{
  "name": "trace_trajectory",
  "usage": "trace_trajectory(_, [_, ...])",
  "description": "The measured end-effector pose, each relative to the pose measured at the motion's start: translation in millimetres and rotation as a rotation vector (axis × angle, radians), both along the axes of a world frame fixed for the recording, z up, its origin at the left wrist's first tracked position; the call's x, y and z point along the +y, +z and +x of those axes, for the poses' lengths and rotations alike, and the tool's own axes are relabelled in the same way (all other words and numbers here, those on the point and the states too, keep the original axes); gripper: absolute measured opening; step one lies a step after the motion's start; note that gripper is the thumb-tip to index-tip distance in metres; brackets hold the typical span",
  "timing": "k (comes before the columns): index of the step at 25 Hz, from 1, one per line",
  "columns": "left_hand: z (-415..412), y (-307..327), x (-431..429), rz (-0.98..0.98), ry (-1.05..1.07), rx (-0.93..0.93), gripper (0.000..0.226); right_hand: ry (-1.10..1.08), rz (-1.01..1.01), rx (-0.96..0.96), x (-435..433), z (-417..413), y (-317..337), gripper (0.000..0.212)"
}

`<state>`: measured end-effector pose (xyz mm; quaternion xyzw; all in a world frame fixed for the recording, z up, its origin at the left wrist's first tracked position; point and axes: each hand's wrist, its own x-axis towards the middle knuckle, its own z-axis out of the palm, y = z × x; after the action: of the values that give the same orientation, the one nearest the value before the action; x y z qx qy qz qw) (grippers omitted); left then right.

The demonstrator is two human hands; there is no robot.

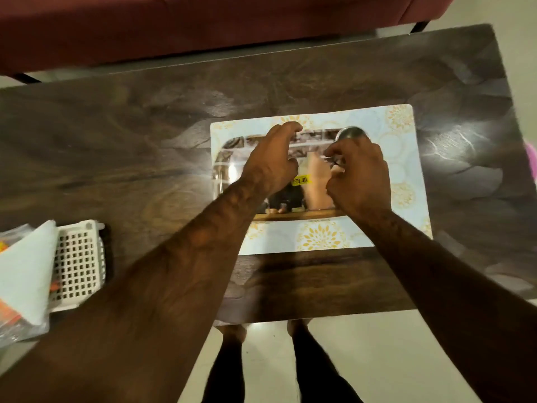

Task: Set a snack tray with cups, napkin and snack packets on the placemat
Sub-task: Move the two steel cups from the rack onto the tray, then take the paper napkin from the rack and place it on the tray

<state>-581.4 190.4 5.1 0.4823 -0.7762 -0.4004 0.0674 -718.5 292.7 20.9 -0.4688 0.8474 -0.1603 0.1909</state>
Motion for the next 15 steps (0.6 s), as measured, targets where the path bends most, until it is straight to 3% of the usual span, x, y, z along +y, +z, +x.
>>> trace_trajectory(15, [296.1,53.1,2.6,-0.037,0.413,-0.067,0.052,0.560,0.061,-0.109,-81.7,264.8,42.4,0.050])
